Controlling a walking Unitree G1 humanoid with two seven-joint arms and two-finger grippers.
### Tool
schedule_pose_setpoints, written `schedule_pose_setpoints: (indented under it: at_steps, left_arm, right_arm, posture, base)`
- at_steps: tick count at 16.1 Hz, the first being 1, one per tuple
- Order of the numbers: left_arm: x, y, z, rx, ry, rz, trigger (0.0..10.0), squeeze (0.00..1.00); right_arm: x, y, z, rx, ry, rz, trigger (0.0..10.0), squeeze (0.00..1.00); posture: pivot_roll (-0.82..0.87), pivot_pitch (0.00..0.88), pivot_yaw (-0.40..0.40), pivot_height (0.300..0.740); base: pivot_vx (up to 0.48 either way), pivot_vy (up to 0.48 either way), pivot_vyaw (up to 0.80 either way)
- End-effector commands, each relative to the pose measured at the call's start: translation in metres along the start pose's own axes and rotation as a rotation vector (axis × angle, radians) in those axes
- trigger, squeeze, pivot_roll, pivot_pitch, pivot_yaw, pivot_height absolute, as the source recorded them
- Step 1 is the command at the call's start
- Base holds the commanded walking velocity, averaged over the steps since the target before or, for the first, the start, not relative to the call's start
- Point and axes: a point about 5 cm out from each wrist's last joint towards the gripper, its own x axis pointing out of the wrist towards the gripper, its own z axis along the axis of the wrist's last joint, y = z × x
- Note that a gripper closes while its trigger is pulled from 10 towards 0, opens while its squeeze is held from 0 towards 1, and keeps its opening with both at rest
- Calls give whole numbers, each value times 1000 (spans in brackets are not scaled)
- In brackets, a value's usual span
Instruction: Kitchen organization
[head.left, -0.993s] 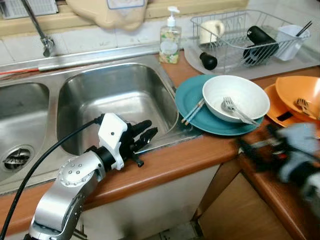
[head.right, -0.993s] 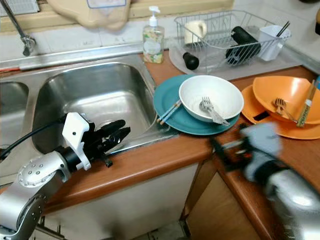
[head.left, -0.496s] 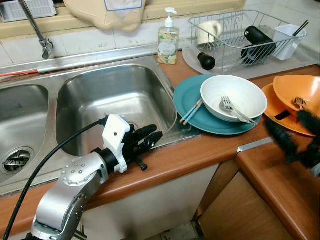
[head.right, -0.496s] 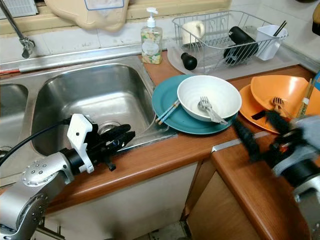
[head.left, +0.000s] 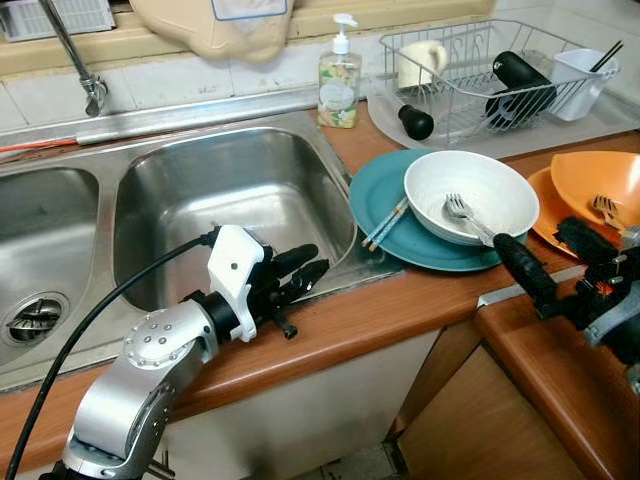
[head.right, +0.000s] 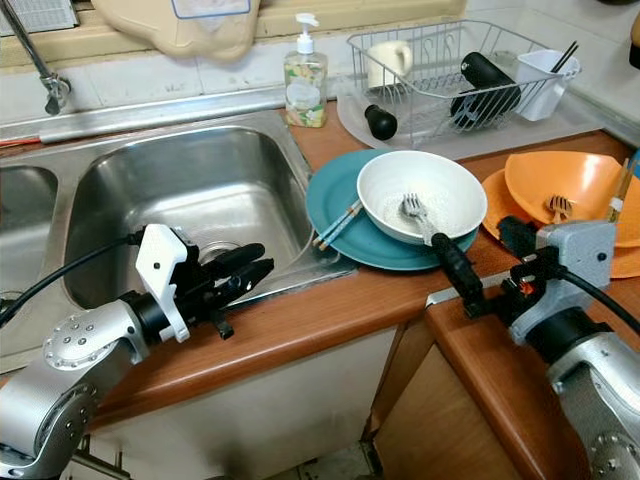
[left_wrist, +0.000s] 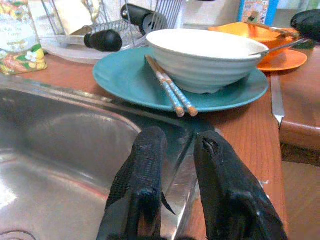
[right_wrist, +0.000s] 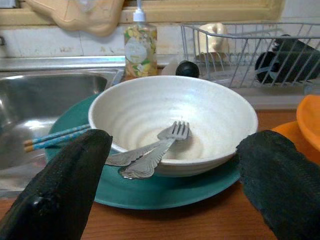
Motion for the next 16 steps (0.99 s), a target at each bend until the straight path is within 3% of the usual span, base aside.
schedule_pose_setpoints:
  at_steps: [1,9,16]
  left_arm:
    - [0,-4,4,21,-6,-23,10000,0]
    - [1,-4,4,29,1,-26,10000,0]
    - [-1,-4,2,30,4,-29,10000,0]
  right_arm:
    - [1,-1,-3,-7,28,-10,10000,0]
    - [5,-10,-5,-19,29,-109,10000,0]
    - [0,-17,12,63,-95,-85,10000,0]
  posture:
    - [-139,0,33,740]
    - [-135,0,35,740]
    - [-138,0,37,740]
  base:
    - [0,0,0]
    - [0,0,0]
    - [0,0,0]
